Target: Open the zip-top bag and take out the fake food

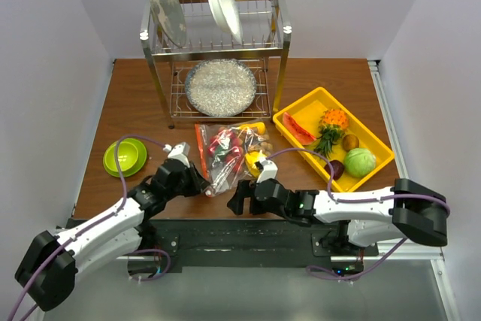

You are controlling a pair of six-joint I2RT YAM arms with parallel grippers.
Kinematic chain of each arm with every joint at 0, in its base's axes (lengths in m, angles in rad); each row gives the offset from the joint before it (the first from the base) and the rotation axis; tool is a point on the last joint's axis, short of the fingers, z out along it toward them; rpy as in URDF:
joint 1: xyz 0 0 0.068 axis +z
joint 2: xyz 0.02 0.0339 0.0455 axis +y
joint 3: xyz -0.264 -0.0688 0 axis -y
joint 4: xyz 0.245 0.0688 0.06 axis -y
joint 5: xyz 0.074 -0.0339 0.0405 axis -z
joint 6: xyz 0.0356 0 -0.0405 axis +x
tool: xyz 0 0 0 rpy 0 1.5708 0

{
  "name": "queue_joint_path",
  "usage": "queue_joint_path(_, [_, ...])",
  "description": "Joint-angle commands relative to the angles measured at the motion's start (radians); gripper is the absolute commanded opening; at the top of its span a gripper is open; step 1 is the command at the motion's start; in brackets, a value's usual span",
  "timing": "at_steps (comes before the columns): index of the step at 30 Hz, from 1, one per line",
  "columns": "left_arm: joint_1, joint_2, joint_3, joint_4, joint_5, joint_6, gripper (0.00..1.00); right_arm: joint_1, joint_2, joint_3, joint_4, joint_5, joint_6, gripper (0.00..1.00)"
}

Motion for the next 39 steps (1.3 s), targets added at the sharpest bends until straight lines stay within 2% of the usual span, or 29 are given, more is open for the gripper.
queue_joint_path(1, [-0.067,-0.013,-0.04,0.097,0.065,-0.076,0.12,0.003,-0.005,-0.078,0.224,0.045,0.139,0.93])
queue_joint_path(5, [-0.147,-0.007,-0.067,0.163,0.07,-0.131,0.06,0.002,-0.044,-0.148,0.247,0.102,0.231,0.89])
queue_joint_path(10, [-0.218,0.014,-0.068,0.206,0.061,-0.159,0.06,0.003,-0.076,-0.181,0.243,0.131,0.265,0.86])
queue_joint_path(13, [-0.241,0.022,-0.054,0.185,0.061,-0.161,0.14,0.003,-0.05,-0.175,0.27,0.127,0.266,0.85])
queue_joint_path(17, [-0.252,-0.009,-0.045,0.087,0.038,-0.159,0.32,0.002,0.01,-0.165,0.327,0.104,0.28,0.84])
queue_joint_path(19, [-0.252,-0.052,-0.05,0.038,0.027,-0.164,0.37,0.003,0.037,-0.168,0.371,0.087,0.292,0.82])
queue_joint_path(24, [-0.255,-0.131,-0.076,-0.013,0.042,-0.185,0.38,0.002,0.123,-0.17,0.451,0.065,0.319,0.79])
queue_joint_path(33, [-0.259,-0.158,-0.143,0.077,0.093,-0.257,0.39,0.003,0.159,-0.149,0.487,0.073,0.337,0.75])
queue_joint_path(36, [-0.262,-0.156,-0.159,0.103,0.107,-0.276,0.4,0.002,0.162,-0.138,0.48,0.082,0.337,0.71])
queue_joint_path(39, [-0.265,-0.147,-0.179,0.18,0.124,-0.297,0.4,0.002,0.165,-0.132,0.479,0.082,0.339,0.62])
